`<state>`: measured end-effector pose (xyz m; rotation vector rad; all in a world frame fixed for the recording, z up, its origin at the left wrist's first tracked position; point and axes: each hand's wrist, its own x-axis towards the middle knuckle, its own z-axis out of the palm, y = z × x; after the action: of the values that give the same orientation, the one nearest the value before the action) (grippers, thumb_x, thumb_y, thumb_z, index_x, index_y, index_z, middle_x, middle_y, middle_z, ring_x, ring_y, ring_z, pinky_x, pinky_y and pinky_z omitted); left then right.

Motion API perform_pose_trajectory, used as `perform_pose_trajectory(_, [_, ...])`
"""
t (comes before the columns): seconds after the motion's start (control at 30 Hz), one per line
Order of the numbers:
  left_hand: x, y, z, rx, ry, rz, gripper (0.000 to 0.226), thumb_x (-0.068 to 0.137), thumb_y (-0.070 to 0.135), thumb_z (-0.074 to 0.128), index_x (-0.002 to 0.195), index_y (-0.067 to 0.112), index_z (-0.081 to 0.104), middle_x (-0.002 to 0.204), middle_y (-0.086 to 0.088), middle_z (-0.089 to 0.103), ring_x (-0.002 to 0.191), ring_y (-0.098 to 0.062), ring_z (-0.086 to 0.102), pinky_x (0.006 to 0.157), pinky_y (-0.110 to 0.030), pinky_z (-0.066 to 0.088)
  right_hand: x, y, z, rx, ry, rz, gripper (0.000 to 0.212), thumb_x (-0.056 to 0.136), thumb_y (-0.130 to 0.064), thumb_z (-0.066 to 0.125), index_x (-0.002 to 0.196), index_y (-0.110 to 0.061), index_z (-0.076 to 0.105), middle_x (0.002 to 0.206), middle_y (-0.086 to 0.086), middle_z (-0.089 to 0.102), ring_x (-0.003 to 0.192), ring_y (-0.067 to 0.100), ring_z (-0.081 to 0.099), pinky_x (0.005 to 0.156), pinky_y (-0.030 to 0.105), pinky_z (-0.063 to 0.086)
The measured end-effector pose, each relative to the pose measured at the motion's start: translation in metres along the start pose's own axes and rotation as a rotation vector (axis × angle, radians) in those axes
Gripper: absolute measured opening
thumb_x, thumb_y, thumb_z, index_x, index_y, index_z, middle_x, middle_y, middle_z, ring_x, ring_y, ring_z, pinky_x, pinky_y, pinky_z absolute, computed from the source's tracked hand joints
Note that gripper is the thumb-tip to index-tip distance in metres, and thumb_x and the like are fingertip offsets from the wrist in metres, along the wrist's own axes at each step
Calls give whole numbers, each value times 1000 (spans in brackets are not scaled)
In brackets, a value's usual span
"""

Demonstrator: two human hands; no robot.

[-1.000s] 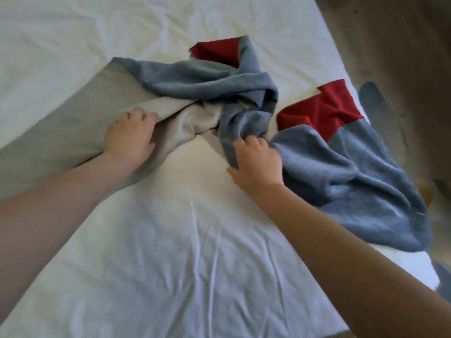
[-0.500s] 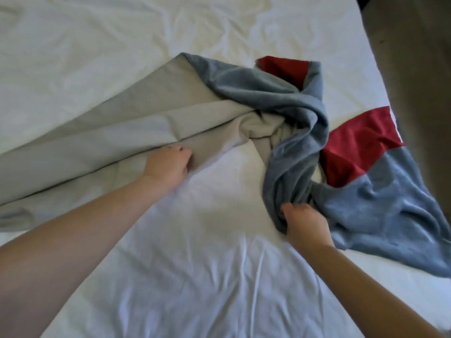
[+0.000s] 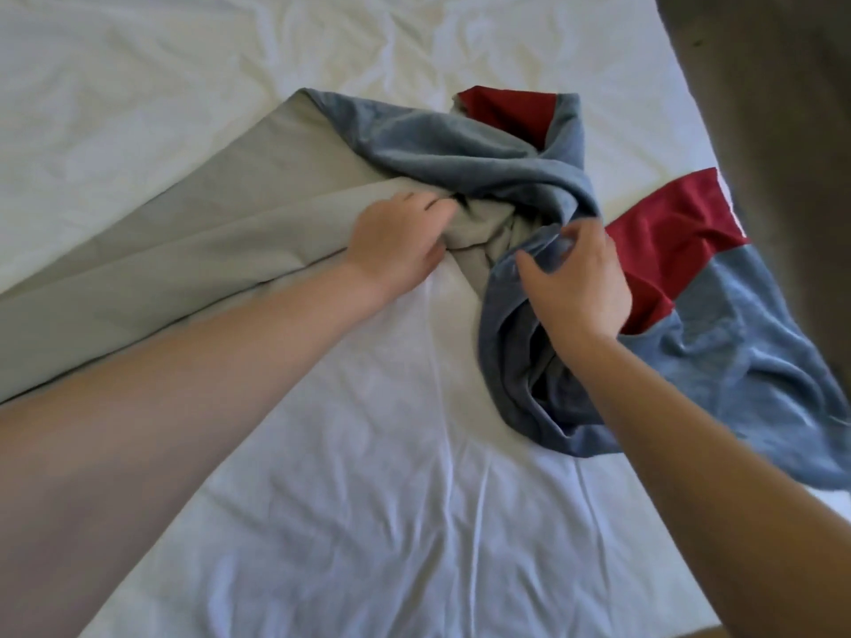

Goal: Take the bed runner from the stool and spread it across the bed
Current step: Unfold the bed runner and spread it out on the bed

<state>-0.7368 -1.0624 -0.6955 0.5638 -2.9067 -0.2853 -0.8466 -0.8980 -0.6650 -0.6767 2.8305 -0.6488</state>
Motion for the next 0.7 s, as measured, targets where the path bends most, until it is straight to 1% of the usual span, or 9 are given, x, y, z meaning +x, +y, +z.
perform_pose_trajectory(0.1, [42,31,8,57,100,100,36,80,20,63,116,13,61,106,-9,65,94,-31,62,66,-42,54,33,-9,3,97,10,97,50,79,-48,64,115,-20,45,110,-1,57,91,20,59,62,31,39])
perform_pose_trajectory(0.17, [64,51,12,101,125,157,31,80,17,56,110,12,62,100,-10,65,89,-30,63,62,-41,54,48,-7,3,102,-9,131,44,80,-42,65,112,-18,46,107,0,59,89,22,60,62,31,39])
perform_pose_trajectory(0.23, [81,66,16,150,118,181,29,82,13,54,110,11,61,99,-11,62,91,-30,62,64,-40,53,59,0,3,58,-35,133,33,83,-31,60,110,-17,48,103,2,61,86,23,59,61,31,38])
perform_pose_trajectory(0.33, [95,80,18,182,-54,132,30,91,14,47,120,12,54,112,-12,56,107,-31,54,81,-42,45,70,15,5,41,-85,125,23,85,-16,52,107,-16,56,95,2,64,79,22,57,63,31,39])
perform_pose_trajectory(0.43, [96,87,24,301,-222,145,24,96,16,42,115,13,56,114,-12,56,111,-33,50,87,-42,40,67,33,12,39,-196,21,19,79,-12,55,95,-14,65,84,2,64,77,22,58,62,29,41])
perform_pose_trajectory(0.5, [90,87,30,380,-321,171,23,96,17,42,112,14,59,111,-10,59,108,-32,52,86,-41,39,58,42,20,3,-287,-47,14,77,-12,56,87,-14,66,75,1,60,73,22,56,58,28,36])
perform_pose_trajectory(0.57, [81,85,34,398,-387,174,21,96,17,45,109,15,61,105,-8,60,103,-31,55,80,-41,41,53,48,25,-6,-327,-92,11,78,-13,56,84,-14,64,74,1,61,72,24,58,55,28,36])
perform_pose_trajectory(0.63, [73,79,33,395,-400,172,20,94,14,47,108,15,61,100,-8,60,99,-31,57,74,-41,42,52,50,27,27,-314,-121,14,79,-13,55,87,-15,66,79,2,65,75,23,60,57,29,41])
perform_pose_trajectory(0.7, [62,69,33,362,-350,226,18,90,12,51,103,13,64,94,-10,61,92,-32,60,68,-39,44,48,49,27,58,-286,-170,23,81,-11,55,98,-17,69,90,2,69,85,22,61,64,27,42])
